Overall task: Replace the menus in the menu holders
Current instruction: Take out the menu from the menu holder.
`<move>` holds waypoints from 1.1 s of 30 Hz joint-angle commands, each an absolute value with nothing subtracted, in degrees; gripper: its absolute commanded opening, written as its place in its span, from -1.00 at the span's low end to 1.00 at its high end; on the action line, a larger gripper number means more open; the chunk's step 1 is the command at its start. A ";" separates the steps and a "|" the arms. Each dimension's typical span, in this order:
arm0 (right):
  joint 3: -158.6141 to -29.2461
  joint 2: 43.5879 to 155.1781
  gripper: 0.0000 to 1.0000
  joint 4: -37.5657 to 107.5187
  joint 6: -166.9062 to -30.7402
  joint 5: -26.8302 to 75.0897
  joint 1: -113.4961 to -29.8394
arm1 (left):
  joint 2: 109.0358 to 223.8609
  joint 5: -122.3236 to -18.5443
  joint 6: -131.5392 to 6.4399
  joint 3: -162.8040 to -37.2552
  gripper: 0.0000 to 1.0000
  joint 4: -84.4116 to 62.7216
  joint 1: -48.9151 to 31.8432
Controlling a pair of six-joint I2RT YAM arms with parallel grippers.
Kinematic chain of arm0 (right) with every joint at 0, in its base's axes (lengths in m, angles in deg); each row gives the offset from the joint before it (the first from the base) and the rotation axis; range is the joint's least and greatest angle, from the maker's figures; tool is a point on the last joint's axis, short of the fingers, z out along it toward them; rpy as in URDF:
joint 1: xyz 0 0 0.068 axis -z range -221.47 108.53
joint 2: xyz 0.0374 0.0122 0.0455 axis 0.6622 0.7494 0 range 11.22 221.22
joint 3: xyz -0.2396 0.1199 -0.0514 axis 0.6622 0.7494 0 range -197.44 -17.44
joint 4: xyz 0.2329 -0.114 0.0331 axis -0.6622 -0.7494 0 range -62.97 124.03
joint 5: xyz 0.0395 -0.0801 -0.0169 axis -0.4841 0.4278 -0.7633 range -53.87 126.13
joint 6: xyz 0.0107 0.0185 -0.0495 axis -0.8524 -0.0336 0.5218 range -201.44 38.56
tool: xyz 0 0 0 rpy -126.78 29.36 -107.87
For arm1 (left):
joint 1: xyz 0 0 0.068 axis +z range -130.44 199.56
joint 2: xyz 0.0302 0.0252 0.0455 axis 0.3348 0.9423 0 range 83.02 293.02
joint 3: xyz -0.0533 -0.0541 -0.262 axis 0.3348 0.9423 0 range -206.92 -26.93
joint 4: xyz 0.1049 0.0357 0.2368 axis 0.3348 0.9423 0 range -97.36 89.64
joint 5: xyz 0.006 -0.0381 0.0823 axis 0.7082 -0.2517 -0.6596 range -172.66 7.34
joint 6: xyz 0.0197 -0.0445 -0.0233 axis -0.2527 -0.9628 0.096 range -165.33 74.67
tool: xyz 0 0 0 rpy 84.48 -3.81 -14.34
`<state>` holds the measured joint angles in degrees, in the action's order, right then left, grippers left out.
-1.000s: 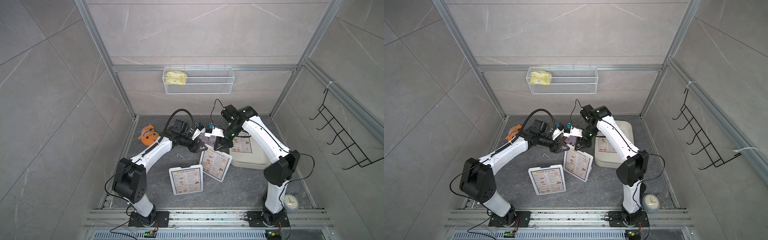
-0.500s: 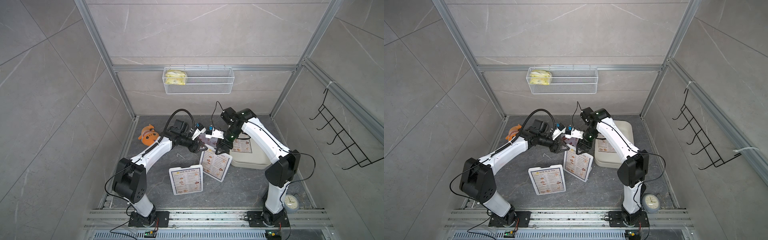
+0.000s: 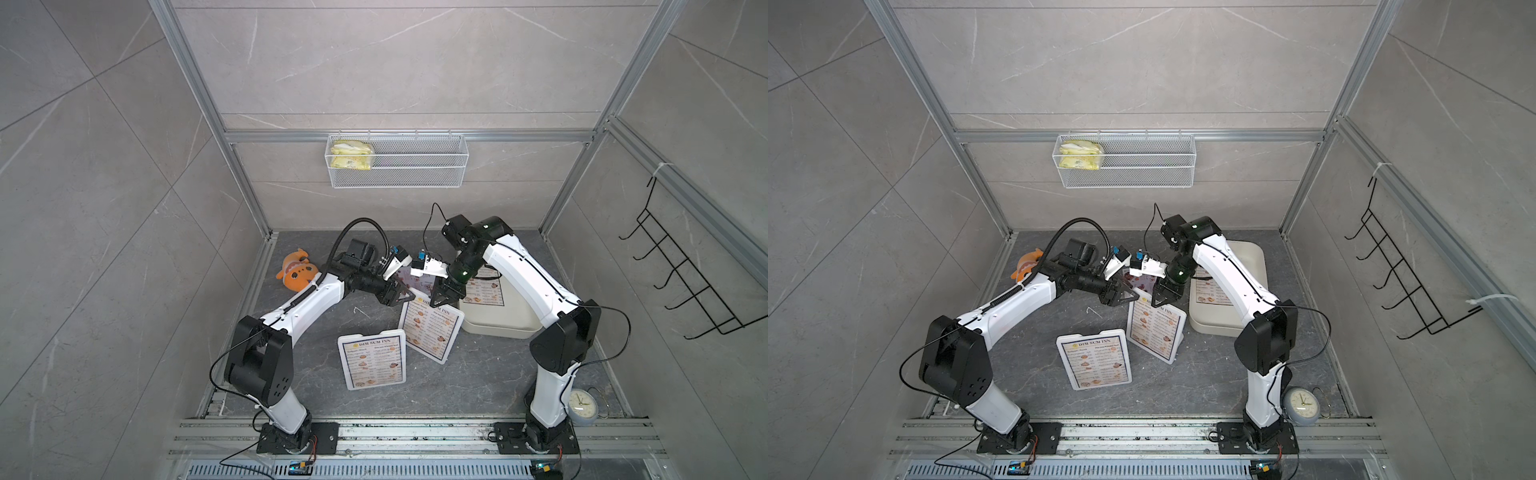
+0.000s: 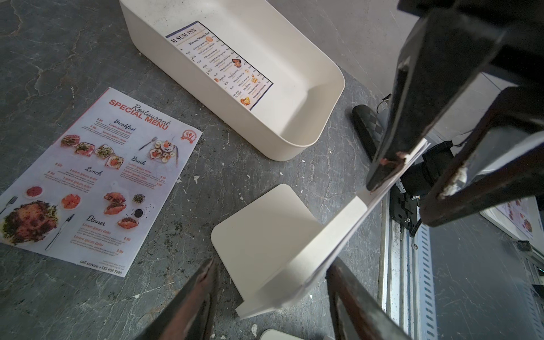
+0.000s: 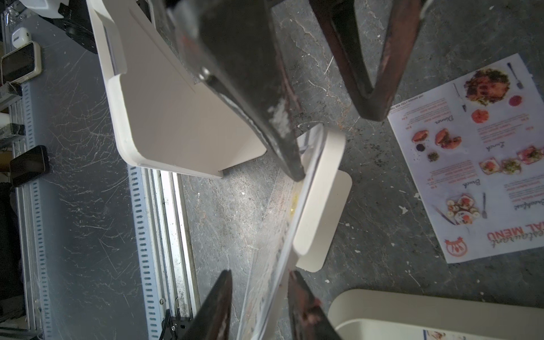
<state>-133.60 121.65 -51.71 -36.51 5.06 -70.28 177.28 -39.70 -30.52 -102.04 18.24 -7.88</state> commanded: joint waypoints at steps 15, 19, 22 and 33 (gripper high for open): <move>-134.34 123.37 -0.52 -54.14 -37.90 4.37 -71.35 | 177.11 -40.52 -29.97 -103.13 0.22 17.84 -7.90; -135.51 123.02 -0.63 -54.64 -37.24 2.49 -71.35 | 176.91 -40.74 -29.87 -103.11 0.22 17.77 -7.87; -136.23 123.02 -0.64 -54.88 -37.10 2.23 -71.35 | 177.02 -40.83 -29.90 -103.04 0.21 17.77 -7.92; -137.00 122.41 -0.85 -54.93 -36.55 1.75 -71.35 | 176.85 -41.27 -29.70 -102.95 0.22 17.86 -7.86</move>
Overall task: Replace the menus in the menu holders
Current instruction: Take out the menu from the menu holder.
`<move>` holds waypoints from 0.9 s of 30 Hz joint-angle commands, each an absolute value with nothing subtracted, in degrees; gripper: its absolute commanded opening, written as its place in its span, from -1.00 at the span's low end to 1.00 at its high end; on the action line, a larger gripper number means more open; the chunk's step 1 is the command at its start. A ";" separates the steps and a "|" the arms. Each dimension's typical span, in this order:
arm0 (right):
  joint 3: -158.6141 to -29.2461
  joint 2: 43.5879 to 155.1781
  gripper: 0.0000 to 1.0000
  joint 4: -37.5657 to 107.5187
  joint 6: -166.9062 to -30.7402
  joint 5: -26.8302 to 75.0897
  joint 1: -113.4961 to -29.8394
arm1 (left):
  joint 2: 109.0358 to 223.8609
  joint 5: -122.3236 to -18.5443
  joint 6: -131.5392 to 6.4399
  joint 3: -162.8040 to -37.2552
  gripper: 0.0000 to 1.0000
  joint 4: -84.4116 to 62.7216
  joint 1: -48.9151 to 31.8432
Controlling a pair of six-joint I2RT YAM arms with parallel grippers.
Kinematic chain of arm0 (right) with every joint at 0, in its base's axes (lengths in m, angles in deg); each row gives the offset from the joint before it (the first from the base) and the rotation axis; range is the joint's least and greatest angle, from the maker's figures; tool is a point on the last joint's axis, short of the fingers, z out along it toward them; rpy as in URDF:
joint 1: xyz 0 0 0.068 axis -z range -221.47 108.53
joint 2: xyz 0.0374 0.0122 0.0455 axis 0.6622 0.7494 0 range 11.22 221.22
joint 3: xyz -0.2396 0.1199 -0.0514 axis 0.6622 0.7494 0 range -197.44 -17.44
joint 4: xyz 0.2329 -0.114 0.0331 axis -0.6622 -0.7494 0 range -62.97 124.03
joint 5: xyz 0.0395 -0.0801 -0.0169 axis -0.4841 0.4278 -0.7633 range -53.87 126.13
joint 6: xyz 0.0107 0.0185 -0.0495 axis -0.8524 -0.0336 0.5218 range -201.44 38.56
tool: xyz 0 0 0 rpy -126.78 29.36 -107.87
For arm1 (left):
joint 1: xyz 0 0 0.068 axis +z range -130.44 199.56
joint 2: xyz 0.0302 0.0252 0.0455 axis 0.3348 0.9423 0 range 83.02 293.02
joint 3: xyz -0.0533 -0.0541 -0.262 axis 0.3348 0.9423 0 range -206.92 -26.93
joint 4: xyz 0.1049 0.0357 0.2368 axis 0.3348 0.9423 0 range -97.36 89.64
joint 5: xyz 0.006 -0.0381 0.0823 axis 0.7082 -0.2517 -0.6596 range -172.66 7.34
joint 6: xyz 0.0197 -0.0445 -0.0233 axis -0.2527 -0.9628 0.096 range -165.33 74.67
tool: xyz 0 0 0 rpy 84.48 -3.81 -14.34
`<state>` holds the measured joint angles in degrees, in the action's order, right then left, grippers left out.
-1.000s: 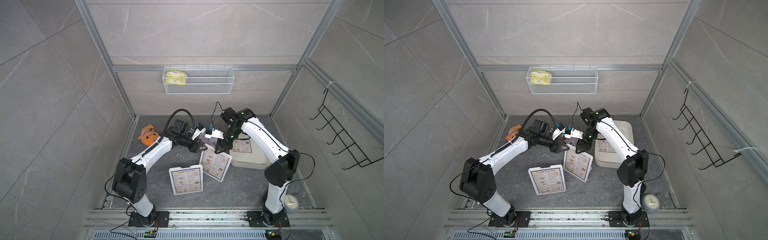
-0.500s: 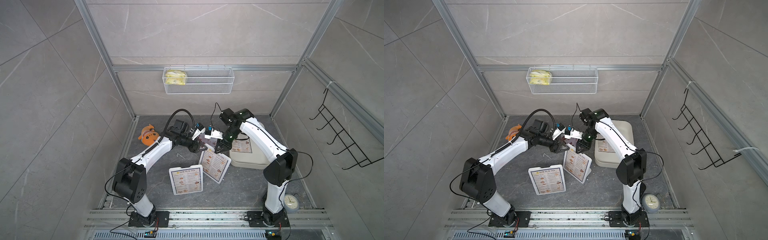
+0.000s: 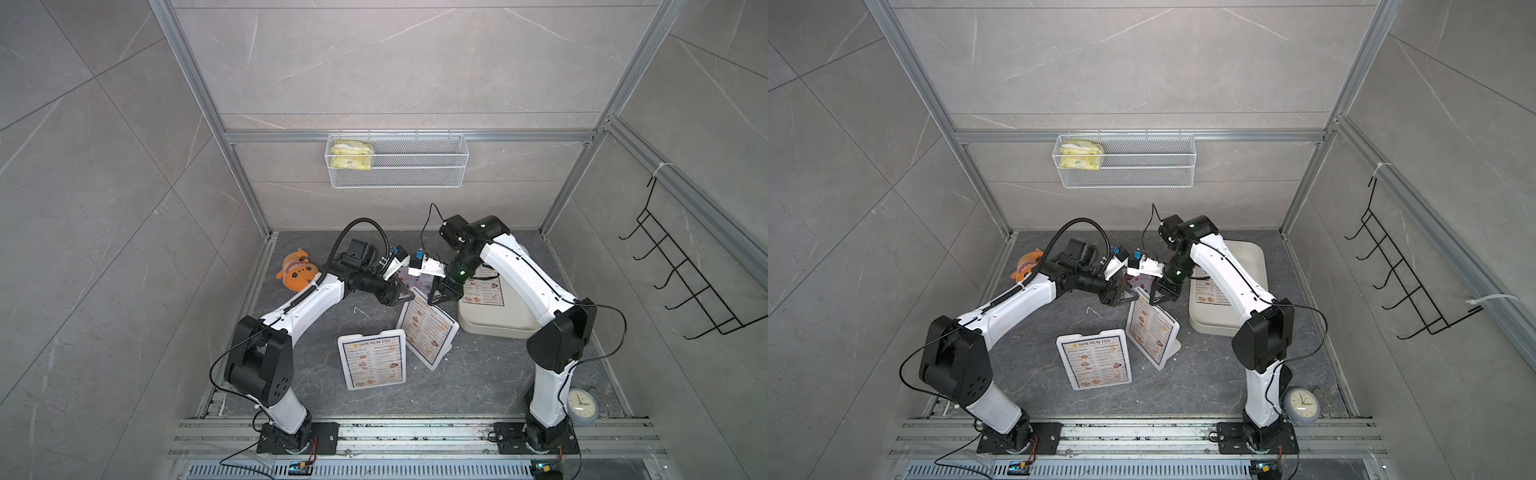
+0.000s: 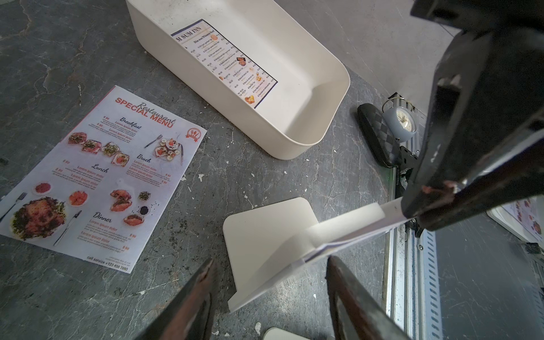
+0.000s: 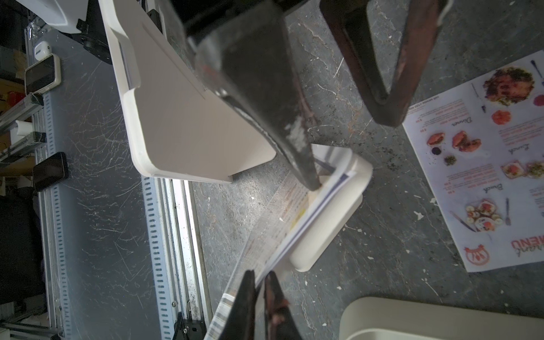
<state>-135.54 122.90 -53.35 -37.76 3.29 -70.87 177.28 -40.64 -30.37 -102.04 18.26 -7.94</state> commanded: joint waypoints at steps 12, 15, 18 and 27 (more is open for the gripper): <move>-137.32 121.78 -1.00 -53.82 -37.18 4.45 -71.35 | 175.73 -42.05 -29.87 -103.26 0.22 18.38 -7.88; -137.40 119.86 -1.00 -52.29 -37.63 5.50 -71.35 | 173.56 -42.66 -31.01 -102.92 0.22 16.97 -7.90; -137.15 117.98 -1.00 -50.70 -38.10 7.68 -71.35 | 170.16 -43.22 -31.88 -101.11 0.24 13.64 -7.86; -137.25 113.33 -1.00 -46.49 -39.12 12.16 -71.36 | 164.01 -46.47 -33.09 -97.23 0.33 8.13 -7.88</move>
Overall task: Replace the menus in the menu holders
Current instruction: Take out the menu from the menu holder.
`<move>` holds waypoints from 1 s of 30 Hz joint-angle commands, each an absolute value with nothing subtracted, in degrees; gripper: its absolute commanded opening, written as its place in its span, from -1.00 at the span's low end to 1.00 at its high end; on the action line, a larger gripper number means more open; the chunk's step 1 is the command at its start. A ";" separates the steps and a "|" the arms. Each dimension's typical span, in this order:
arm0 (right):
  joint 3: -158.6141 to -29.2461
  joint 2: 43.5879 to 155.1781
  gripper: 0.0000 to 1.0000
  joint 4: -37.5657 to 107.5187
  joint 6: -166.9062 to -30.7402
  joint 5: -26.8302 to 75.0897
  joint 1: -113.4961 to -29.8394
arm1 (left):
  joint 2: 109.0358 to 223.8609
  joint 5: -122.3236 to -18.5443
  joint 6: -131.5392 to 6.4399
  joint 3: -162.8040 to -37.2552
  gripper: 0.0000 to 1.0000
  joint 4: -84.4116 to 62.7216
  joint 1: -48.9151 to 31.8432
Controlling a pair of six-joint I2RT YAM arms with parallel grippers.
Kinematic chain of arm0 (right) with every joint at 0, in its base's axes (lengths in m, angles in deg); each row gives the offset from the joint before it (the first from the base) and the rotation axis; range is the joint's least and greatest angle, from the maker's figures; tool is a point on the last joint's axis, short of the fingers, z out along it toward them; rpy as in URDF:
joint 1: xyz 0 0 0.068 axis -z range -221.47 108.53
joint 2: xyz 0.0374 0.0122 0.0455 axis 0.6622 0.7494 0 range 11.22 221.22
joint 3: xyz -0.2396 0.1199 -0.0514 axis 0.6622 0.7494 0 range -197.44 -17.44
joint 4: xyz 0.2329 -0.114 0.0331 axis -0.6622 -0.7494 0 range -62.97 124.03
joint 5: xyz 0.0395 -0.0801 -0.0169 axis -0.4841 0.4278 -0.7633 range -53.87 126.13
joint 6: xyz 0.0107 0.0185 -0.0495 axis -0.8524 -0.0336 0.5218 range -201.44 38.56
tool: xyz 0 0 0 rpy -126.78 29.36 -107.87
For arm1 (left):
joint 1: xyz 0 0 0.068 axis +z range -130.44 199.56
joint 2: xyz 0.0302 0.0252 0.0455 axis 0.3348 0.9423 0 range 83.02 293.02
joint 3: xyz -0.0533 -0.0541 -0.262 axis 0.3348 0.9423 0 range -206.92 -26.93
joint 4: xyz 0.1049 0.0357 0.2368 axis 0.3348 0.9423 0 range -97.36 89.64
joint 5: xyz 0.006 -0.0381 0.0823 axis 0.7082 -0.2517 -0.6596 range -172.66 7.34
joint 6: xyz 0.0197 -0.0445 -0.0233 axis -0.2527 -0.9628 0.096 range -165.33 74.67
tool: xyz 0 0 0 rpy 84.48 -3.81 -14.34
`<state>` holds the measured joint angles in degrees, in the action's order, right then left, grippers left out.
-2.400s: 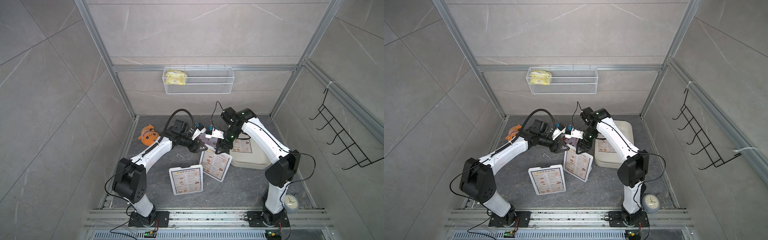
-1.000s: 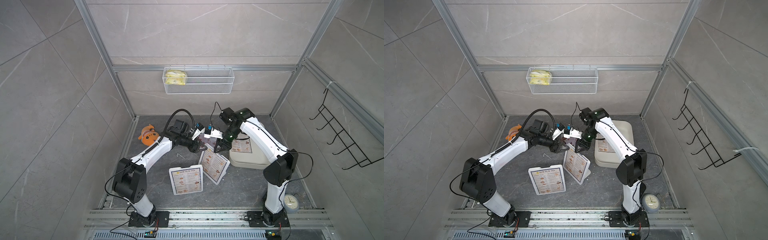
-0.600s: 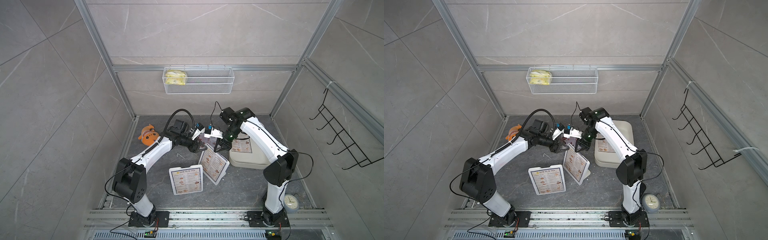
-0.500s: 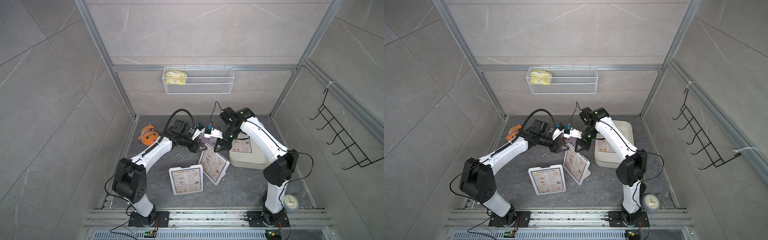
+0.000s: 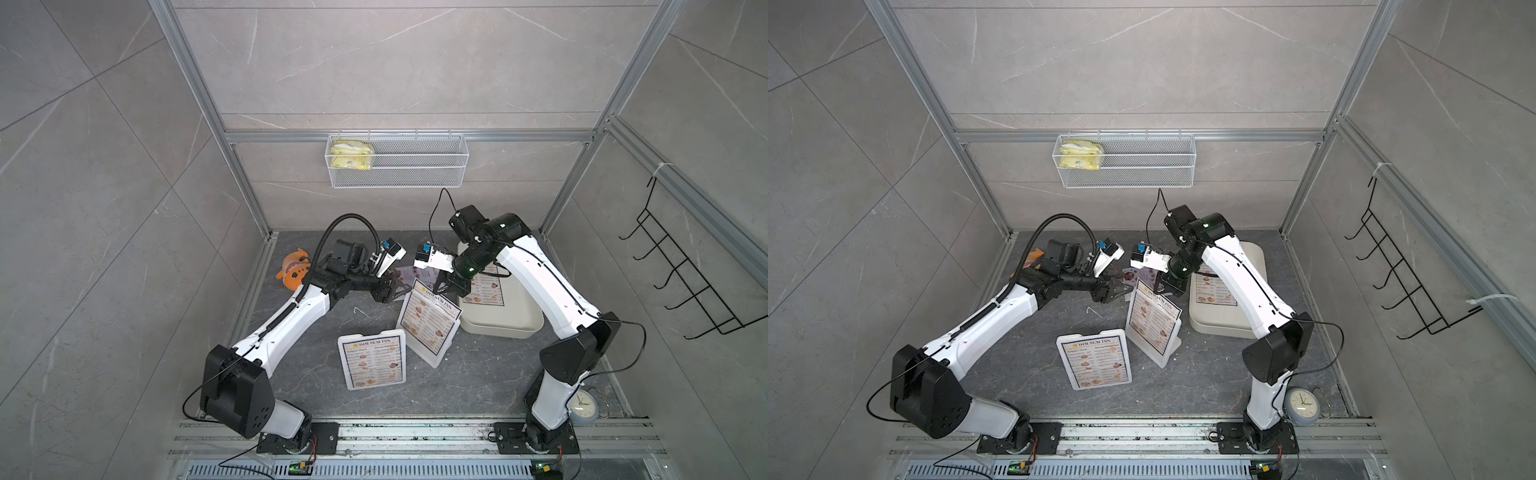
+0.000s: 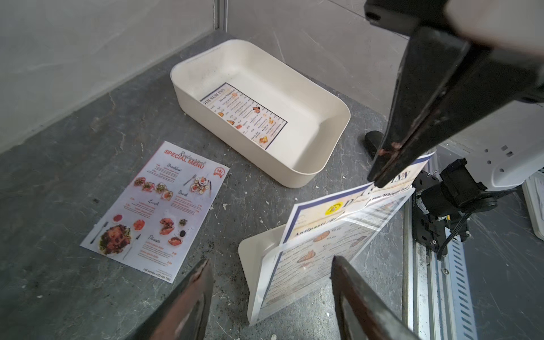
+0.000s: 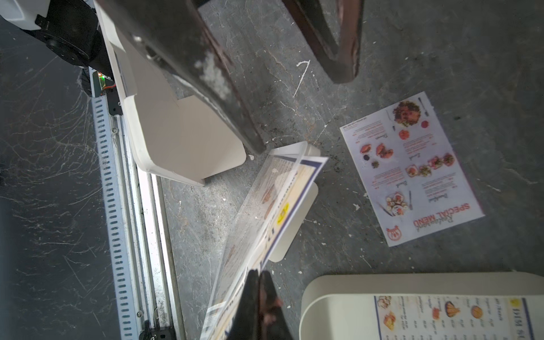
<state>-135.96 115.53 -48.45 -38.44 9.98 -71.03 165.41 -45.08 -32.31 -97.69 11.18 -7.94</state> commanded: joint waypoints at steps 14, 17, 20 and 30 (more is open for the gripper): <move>-140.51 104.80 -1.00 -37.23 -44.54 27.31 -71.56 | 160.47 -57.97 -37.04 -93.91 0.35 -0.21 -7.94; -141.19 103.37 -1.00 -35.11 -46.27 31.24 -71.55 | 160.31 -59.67 -37.82 -94.07 0.35 -0.78 -7.92; -140.09 101.62 -1.00 -30.34 -49.47 37.45 -71.68 | 159.80 -62.37 -38.82 -93.75 0.34 -1.62 -7.88; -127.44 101.28 -1.00 -11.18 -63.43 56.70 -71.70 | 157.91 -75.01 -44.37 -90.80 0.35 -2.80 -7.86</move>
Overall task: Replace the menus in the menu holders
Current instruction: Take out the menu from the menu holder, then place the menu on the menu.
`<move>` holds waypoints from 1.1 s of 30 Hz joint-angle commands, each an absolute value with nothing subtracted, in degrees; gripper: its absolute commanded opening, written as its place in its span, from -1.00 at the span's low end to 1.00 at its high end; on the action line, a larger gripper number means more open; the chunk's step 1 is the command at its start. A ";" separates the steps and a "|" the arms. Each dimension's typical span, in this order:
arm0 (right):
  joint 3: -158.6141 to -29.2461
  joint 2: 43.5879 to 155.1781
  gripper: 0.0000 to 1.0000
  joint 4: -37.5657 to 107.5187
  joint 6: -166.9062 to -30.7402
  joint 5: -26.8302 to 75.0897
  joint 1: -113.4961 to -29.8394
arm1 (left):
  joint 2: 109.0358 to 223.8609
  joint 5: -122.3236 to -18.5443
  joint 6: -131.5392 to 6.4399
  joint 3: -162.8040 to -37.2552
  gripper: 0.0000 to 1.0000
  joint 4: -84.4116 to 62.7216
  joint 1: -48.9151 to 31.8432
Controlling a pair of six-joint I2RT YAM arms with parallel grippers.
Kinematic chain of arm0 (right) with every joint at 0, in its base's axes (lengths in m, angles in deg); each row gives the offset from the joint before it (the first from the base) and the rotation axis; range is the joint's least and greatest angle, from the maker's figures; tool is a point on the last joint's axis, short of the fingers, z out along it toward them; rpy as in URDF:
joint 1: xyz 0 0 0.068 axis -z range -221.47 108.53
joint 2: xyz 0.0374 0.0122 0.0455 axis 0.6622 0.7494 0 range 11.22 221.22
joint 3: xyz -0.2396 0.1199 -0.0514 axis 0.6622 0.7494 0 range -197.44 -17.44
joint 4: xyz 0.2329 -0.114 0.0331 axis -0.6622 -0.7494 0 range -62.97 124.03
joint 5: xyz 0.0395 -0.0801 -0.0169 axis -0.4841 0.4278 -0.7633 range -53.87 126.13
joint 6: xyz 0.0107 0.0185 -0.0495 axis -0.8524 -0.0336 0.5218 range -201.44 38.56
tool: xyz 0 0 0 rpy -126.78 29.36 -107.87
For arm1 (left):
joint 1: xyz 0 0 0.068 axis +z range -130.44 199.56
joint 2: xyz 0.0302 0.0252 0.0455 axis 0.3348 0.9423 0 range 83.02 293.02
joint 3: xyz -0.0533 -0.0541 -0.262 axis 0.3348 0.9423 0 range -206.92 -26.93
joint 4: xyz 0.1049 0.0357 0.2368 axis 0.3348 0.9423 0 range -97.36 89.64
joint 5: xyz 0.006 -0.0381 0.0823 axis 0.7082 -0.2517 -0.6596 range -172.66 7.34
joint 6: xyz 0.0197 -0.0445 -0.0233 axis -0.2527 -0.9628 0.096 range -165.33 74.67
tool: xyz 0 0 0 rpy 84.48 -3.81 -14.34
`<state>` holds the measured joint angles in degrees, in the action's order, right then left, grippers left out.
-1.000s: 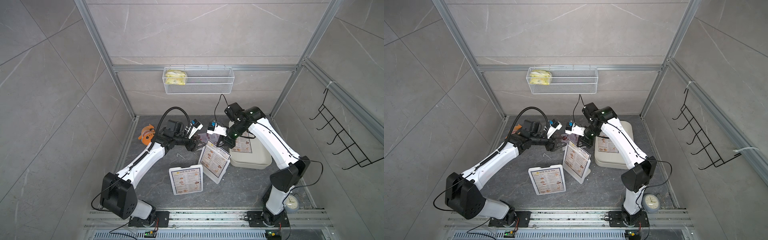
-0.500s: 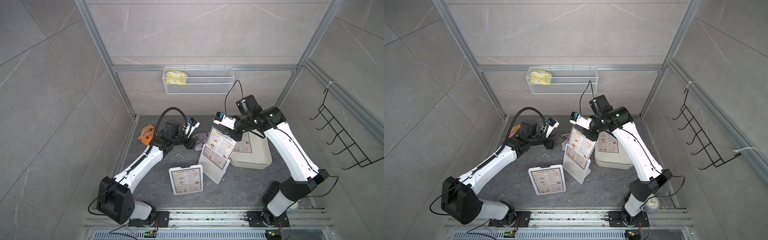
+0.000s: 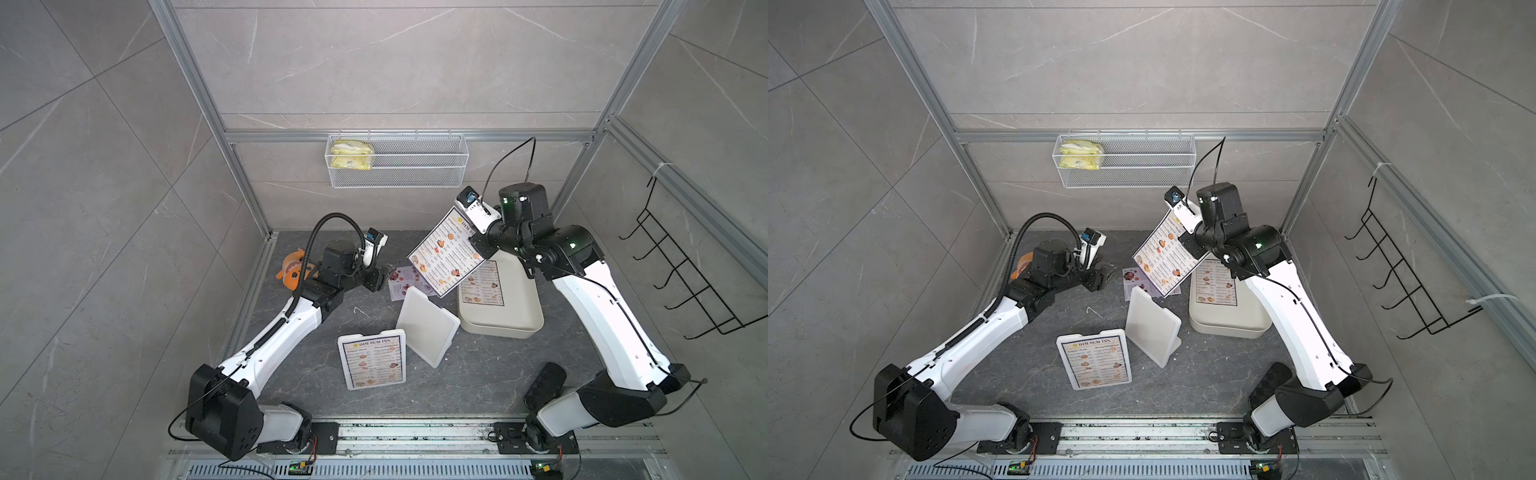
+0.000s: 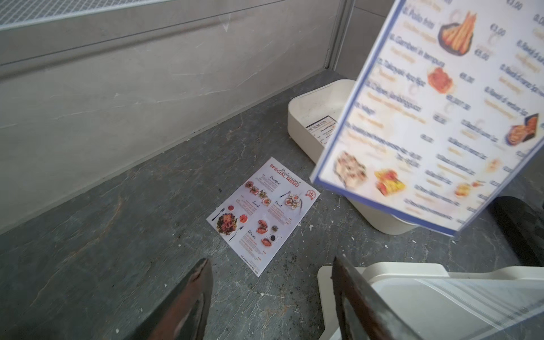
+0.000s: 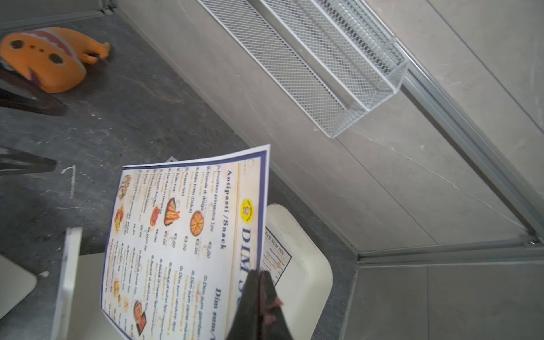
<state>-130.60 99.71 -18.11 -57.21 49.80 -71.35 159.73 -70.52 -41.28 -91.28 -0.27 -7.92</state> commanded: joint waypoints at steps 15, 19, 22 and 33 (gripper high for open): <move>-126.83 115.26 -1.00 0.30 -81.94 40.21 -75.19 | 155.63 -80.33 -47.80 -85.40 0.35 -4.56 -7.82; -126.72 116.59 -1.00 3.92 -85.43 37.28 -75.14 | 155.79 -80.38 -47.79 -85.20 0.35 -4.20 -7.77; -125.19 116.50 -1.00 6.12 -87.79 37.02 -74.40 | 156.01 -80.54 -47.76 -85.04 0.35 -4.22 -7.76; -121.77 124.99 -1.00 6.93 -94.94 29.53 -66.46 | 156.85 -81.39 -47.89 -85.33 0.34 -4.18 -7.73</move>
